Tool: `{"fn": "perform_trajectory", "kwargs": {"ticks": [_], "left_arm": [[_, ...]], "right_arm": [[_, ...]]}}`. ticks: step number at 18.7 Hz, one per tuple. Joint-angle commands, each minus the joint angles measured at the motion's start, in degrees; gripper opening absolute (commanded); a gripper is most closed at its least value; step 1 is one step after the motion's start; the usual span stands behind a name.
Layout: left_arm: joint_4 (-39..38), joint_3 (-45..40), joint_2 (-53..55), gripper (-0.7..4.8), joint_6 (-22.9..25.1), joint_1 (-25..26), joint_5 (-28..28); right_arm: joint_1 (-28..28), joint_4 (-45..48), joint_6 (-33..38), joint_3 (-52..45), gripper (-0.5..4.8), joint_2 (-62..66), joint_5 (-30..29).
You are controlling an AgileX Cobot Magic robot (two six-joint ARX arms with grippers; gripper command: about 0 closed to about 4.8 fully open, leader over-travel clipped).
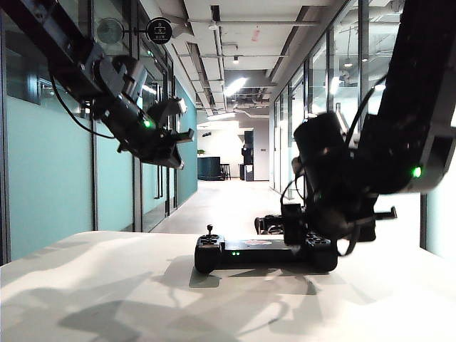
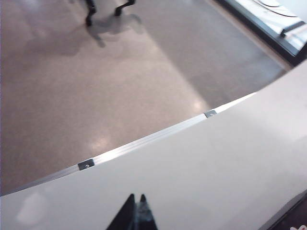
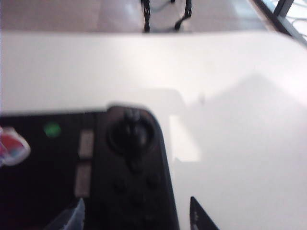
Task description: Push the left joystick on the remote control sitting on the white table backward to make the robot dog back up in a straight line until it returns close to you.
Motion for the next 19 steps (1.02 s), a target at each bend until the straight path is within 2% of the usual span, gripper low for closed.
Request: {"fn": "perform_trajectory", "kwargs": {"ticks": [1, 3, 4, 5, 6, 9, 13, 15, 19], "left_arm": [[-1.3, 0.2, -2.3, -0.06, -0.4, -0.1, -1.8], [-2.8, 0.2, -3.4, -0.06, -0.4, -0.1, -1.8], [-3.5, 0.2, -4.0, -0.06, -0.4, -0.1, -1.8], [-4.5, 0.2, -5.0, -0.06, -0.4, -0.1, -3.0], [-5.0, 0.2, -5.7, -0.05, -0.4, -0.1, -3.9], [-7.0, 0.1, -8.2, -0.06, -0.4, -0.1, -6.5], [-10.3, 0.1, -12.6, -0.06, -0.4, -0.1, -7.4], [-11.9, -0.2, -15.5, -0.06, -0.4, -0.1, -8.4], [-12.5, -3.0, -20.3, -0.06, -0.4, -0.1, -9.4]], "right_arm": [[0.2, -3.4, -1.6, 0.1, 2.74, -3.0, 0.3], [0.2, -5.7, -1.9, 0.1, 2.73, -4.8, 0.3], [0.2, -6.9, -2.7, 0.1, 2.43, -5.9, 0.3], [0.2, -8.2, -3.9, 0.1, 1.14, -7.3, 0.3], [0.2, -8.9, -4.9, 0.1, 0.27, -8.4, 0.5], [0.2, -9.7, -6.3, 0.1, -0.06, -11.1, 0.7], [0.2, -14.7, -6.3, 0.1, -0.06, -15.5, 0.3], [0.2, -17.2, -7.5, 0.0, -0.06, -18.4, -2.3], [0.2, -19.1, -7.7, 0.1, -0.06, -21.9, -3.8]]}}
